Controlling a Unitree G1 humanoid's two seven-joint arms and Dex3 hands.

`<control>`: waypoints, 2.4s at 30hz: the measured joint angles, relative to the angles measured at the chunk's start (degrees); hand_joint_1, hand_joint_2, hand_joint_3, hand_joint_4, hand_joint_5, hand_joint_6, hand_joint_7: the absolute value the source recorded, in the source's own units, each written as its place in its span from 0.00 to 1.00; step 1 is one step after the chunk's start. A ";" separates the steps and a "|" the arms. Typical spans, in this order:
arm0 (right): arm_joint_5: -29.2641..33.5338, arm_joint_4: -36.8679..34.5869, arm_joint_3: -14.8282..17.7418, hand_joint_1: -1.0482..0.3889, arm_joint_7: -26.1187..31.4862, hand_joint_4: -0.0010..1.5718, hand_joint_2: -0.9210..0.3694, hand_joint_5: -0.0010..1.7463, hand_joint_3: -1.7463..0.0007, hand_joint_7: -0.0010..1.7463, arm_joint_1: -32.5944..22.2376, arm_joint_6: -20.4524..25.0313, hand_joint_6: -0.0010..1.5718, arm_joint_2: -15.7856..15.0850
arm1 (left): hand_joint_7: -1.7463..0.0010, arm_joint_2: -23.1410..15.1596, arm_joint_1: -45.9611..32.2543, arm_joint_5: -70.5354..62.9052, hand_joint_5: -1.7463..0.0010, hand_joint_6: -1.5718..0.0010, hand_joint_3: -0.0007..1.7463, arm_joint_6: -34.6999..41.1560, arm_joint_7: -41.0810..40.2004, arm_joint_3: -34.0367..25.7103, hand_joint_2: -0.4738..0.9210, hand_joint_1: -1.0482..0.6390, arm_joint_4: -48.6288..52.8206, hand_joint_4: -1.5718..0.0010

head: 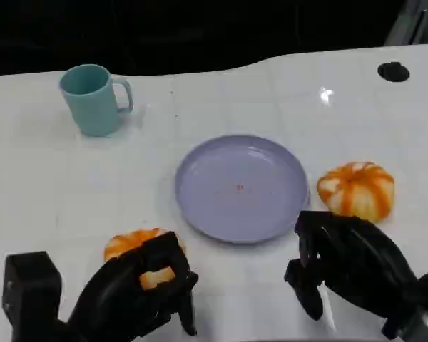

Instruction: Grasp the bread from the table and place it into the plate.

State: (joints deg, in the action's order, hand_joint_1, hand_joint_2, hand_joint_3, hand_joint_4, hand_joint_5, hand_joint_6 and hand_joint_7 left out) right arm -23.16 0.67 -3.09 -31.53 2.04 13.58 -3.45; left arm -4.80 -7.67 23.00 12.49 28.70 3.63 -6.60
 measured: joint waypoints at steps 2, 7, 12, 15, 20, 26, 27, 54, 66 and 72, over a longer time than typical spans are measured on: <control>-0.02 0.00 0.02 0.07 -0.01 0.81 0.00 0.91 0.76 0.87 0.00 0.01 0.68 0.00 | 0.00 0.00 0.00 0.00 0.00 0.63 0.16 0.02 0.00 -0.01 1.00 0.26 0.00 0.49; 0.07 0.00 0.00 0.06 -0.01 0.81 0.00 0.91 0.75 0.87 0.00 0.00 0.68 -0.07 | 0.00 0.00 0.00 0.00 0.00 0.63 0.16 0.01 0.00 -0.09 1.00 0.25 0.00 0.49; -0.07 -0.29 0.05 0.07 -0.24 0.81 0.00 0.91 0.77 0.86 0.06 0.01 0.69 -0.05 | 0.00 0.05 0.01 -0.11 0.00 0.63 0.18 -0.54 0.00 -0.13 1.00 0.26 0.12 0.49; -0.09 -0.69 0.10 0.06 -0.25 0.82 0.00 0.91 0.77 0.86 0.08 0.00 0.69 0.01 | 0.00 0.16 0.05 -0.11 0.00 0.63 0.18 -1.26 0.01 -0.12 1.00 0.26 0.57 0.48; 0.16 -1.21 0.10 0.06 -0.25 0.82 0.00 0.91 0.76 0.86 0.10 -0.23 0.70 0.01 | 0.00 0.19 0.11 -0.08 0.00 0.63 0.16 -1.32 0.09 -0.13 1.00 0.25 1.16 0.49; 0.08 -1.27 0.10 0.07 -0.25 0.82 0.00 0.91 0.76 0.87 0.14 -0.23 0.69 0.03 | 0.00 0.18 0.16 -0.09 0.00 0.63 0.17 -1.34 0.15 -0.13 1.00 0.26 1.16 0.49; 0.05 -1.27 0.10 0.07 -0.26 0.82 0.00 0.91 0.76 0.87 0.14 -0.23 0.69 0.03 | 0.00 0.18 0.16 -0.09 0.00 0.65 0.17 -1.35 0.15 -0.13 1.00 0.25 1.15 0.51; 0.06 -1.18 0.15 0.07 -0.07 0.82 0.00 0.91 0.76 0.85 0.31 -0.07 0.69 0.05 | 0.96 -15.95 1.09 -60.60 0.64 0.84 0.10 -14.74 -10.75 1.71 1.00 0.14 -19.25 0.90; 0.06 -1.08 -0.01 0.07 -0.08 0.82 0.00 0.90 0.75 0.85 0.34 0.16 0.70 0.05 | 1.00 -18.47 10.24 -76.02 0.83 0.84 0.03 -4.98 -1.09 11.07 1.00 0.16 -12.11 0.82; 0.15 -0.65 -0.23 0.07 0.29 0.82 0.00 0.91 0.76 0.86 0.23 0.52 0.70 0.02 | 1.00 -17.21 14.74 -75.76 0.86 0.86 0.03 -3.14 -1.40 13.31 1.00 0.16 -2.37 0.83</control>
State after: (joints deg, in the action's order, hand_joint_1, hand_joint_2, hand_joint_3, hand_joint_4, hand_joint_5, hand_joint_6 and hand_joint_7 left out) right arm -23.02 0.02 -3.32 -31.24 2.26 14.10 -3.43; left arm -22.01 7.07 -52.76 9.35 27.31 16.94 -8.96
